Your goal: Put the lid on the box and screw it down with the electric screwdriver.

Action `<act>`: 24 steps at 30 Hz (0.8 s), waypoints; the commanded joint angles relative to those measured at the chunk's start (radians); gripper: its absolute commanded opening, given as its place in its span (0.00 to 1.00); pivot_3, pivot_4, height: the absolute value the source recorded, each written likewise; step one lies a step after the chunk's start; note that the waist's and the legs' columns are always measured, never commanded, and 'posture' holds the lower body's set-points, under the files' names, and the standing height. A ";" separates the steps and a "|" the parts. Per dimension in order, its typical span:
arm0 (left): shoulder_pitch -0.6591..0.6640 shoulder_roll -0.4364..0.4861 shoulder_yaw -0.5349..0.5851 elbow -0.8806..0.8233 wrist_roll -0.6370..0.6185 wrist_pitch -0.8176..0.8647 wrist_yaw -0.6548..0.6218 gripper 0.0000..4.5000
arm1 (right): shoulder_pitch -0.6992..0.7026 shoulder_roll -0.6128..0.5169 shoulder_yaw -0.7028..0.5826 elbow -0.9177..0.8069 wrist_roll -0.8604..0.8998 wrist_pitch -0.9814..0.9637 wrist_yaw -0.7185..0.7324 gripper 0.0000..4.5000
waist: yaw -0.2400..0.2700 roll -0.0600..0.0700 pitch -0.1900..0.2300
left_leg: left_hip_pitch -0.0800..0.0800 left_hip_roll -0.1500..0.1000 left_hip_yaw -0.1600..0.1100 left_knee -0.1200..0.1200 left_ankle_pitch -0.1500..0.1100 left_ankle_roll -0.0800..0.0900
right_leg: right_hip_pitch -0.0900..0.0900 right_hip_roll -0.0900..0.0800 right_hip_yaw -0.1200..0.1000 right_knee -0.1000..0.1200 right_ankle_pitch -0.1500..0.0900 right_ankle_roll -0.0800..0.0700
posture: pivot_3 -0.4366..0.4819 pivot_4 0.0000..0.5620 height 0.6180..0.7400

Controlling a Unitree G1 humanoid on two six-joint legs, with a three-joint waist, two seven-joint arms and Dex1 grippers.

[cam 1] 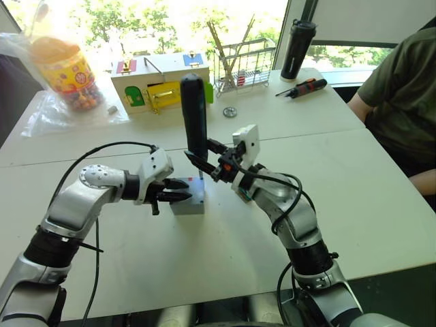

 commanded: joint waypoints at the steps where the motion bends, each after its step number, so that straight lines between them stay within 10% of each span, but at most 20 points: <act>1: 0.007 -0.002 -0.003 -0.010 0.007 0.002 -0.001 0.31 | -0.039 0.005 -0.025 -0.031 0.049 0.091 -0.002 0.39 | 0.002 0.000 0.000 | -0.001 0.000 0.000 0.000 0.000 0.000 | 0.000 0.000 0.000 -0.001 0.000 0.000 | 0.48 0.27 1.00; 17: -0.041 -0.079 0.043 0.017 -0.052 0.025 0.020 0.31 | -0.345 -0.026 -0.394 -0.160 0.398 0.408 -0.173 0.39 | 0.007 0.003 0.002 | -0.008 0.000 -0.001 0.000 0.003 -0.005 | -0.001 0.000 0.000 -0.012 0.000 0.000 | 0.48 0.27 1.00; 24: -0.169 -0.152 0.095 -0.021 -0.172 0.114 0.025 0.31 | -0.465 -0.353 -0.590 -0.010 0.491 0.846 -0.262 0.39 | 0.010 0.004 0.007 | -0.021 -0.001 -0.001 0.006 0.004 -0.007 | -0.008 -0.002 -0.001 -0.010 0.000 0.000 | 0.48 0.27 1.00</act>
